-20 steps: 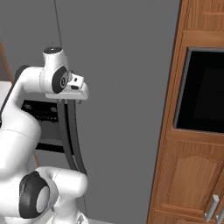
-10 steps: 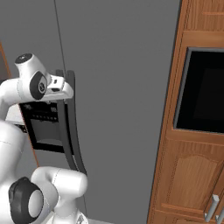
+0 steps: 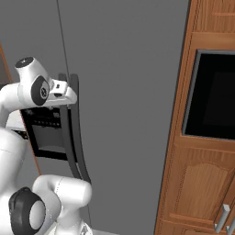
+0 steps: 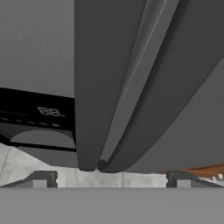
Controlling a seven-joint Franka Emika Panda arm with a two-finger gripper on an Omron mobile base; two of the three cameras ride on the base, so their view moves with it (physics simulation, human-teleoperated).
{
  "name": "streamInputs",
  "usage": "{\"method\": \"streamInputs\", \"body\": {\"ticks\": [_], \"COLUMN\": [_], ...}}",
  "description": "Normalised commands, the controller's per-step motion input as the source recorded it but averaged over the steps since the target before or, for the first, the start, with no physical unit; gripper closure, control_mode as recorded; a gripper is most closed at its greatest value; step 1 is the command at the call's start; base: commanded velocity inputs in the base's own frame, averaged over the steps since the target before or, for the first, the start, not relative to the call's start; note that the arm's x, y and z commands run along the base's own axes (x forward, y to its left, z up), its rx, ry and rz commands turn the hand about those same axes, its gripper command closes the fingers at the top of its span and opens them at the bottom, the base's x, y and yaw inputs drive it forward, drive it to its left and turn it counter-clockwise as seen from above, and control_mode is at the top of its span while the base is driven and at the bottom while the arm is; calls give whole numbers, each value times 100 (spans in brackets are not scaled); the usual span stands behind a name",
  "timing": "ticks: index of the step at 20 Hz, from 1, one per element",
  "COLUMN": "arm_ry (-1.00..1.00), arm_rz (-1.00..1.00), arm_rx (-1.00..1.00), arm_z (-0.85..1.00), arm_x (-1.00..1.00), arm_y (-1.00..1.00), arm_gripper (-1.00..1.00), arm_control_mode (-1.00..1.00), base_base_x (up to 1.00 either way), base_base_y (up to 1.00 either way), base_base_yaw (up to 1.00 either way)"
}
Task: Take the lemon wedge from the fridge and place it on the plate with fish on the dining counter.
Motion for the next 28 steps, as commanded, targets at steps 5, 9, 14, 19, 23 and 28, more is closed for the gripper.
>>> {"method": "streamInputs", "body": {"ticks": [5,9,14,19,23,28], "arm_ry": [0,0,-5,1,0,0], "arm_rz": [0,0,0,0,0,0], "arm_rx": [0,0,9,29,7,0], "arm_z": [-13,-23,-7,0,0,0], "arm_x": [-54,-74,-46,29,6,0], "arm_y": [0,0,-16,-72,-42,0], "arm_gripper": [-100,-100,-100,-100,-100,-100], "arm_control_mode": [-100,-100,-100,-100,-100,-100], "base_base_x": [0,0,0,0,0,0], "base_base_y": [0,0,0,0,0,0], "base_base_yaw": [0,0,0,0,0,0]}}
